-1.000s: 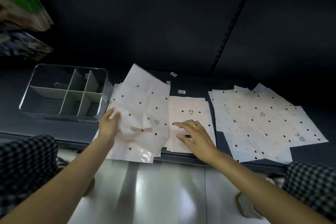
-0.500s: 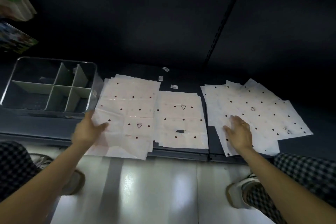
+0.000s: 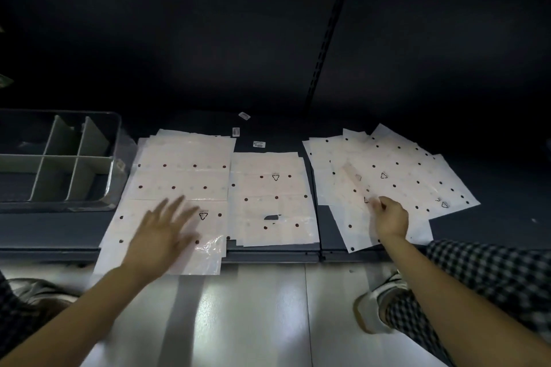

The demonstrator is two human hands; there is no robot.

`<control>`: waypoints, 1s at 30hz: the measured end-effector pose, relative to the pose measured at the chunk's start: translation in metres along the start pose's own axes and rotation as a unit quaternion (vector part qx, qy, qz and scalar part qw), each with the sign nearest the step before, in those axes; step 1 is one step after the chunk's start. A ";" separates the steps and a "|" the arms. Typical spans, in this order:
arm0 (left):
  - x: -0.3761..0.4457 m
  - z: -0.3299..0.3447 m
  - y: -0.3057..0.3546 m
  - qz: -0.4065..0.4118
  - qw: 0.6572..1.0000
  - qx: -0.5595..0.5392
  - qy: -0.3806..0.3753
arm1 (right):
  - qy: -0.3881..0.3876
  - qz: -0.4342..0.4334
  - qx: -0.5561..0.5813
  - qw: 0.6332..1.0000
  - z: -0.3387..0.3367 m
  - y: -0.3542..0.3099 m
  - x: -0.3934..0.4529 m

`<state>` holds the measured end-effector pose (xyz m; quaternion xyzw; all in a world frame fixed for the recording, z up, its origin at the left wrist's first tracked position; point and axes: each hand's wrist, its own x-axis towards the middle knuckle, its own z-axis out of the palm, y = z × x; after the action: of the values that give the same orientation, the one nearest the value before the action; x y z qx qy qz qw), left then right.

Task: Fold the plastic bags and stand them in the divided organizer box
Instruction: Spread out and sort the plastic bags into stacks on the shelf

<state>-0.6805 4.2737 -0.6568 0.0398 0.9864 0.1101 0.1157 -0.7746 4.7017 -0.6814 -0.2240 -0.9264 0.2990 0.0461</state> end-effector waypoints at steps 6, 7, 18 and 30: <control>0.014 0.033 -0.007 -0.073 0.986 0.025 -0.146 | -0.029 -0.035 0.113 0.993 0.002 -0.047 -0.005; 0.020 0.028 -0.009 -0.089 0.984 0.018 -0.154 | -0.040 -0.040 0.137 0.989 0.002 -0.055 -0.007; 0.065 -0.036 0.087 -0.177 0.761 -0.618 -0.081 | -0.231 -0.338 0.090 0.908 0.027 -0.119 -0.076; 0.060 -0.022 0.055 -0.186 0.823 -0.534 -0.051 | -0.285 -0.568 -0.028 0.772 0.048 -0.105 -0.107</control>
<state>-0.7414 4.3292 -0.6366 -0.2072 0.7545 0.5939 0.1873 -0.7301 4.5534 -0.6548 0.4368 -0.8638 0.2425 -0.0650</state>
